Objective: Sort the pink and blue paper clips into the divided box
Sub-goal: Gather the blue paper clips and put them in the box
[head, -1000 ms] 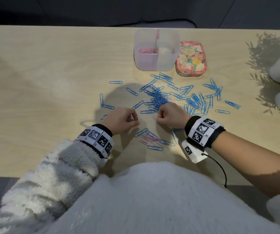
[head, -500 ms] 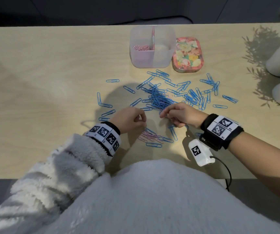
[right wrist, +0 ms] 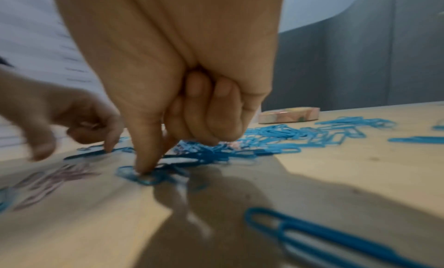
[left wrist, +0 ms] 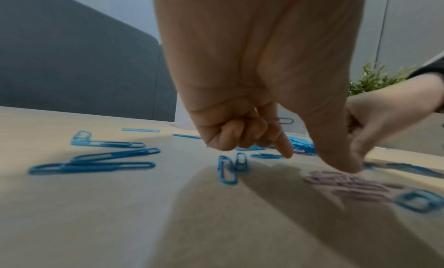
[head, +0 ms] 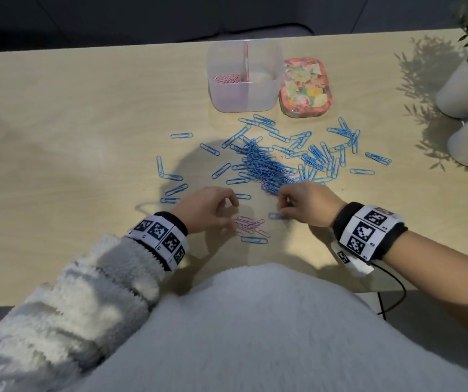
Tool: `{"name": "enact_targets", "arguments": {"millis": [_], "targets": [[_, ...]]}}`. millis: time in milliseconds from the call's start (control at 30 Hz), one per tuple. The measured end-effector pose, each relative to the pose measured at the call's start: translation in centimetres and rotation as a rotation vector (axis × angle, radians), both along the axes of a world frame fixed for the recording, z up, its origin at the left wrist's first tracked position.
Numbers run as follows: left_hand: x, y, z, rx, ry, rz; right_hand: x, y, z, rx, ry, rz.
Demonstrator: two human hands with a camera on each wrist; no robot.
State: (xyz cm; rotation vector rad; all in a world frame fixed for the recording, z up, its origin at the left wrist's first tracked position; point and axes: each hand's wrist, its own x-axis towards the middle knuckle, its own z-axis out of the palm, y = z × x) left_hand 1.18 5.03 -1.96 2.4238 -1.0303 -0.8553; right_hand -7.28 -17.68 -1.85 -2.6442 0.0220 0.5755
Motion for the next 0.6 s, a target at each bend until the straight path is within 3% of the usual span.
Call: {"name": "enact_targets", "arguments": {"millis": [100,333,600], "targets": [[-0.6,0.3,-0.2,0.027,-0.007,-0.033,0.3,0.1,0.6,-0.001,-0.087,-0.037],[-1.1,-0.8,0.0,-0.003,-0.086,-0.121,-0.4,3.9,0.9,-0.048,-0.03,0.241],[-1.0,-1.4,-0.2,0.014,-0.209,-0.159,-0.1,4.6,0.0,-0.147,-0.05,0.205]]}}
